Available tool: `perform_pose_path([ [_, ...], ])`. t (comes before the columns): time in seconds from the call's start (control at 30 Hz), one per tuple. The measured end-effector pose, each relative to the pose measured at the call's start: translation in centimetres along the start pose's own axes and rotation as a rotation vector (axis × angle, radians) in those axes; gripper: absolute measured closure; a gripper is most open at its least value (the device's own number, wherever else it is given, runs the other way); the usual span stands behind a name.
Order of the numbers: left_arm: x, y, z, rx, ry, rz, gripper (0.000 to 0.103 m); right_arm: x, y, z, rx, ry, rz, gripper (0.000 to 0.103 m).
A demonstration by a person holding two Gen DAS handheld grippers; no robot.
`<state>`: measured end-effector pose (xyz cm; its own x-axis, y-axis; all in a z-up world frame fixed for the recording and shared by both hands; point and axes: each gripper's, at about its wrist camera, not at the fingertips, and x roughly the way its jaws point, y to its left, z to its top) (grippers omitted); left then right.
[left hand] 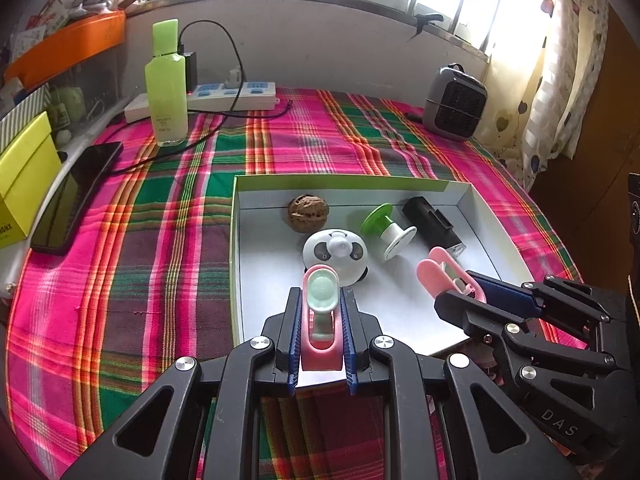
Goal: Organize objects
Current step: 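Carry the pink hook and pink clip into the white box with both grippers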
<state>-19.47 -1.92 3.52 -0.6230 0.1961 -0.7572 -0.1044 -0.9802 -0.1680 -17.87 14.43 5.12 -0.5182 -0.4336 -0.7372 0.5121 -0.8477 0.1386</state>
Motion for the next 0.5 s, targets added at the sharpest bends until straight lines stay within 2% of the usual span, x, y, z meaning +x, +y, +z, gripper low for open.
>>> perform_pose_path([
  [0.5,2.2,0.1,0.6,0.006,0.042,0.027,0.087,2.7,-0.7,0.5,0.012,0.049,0.008,0.080],
])
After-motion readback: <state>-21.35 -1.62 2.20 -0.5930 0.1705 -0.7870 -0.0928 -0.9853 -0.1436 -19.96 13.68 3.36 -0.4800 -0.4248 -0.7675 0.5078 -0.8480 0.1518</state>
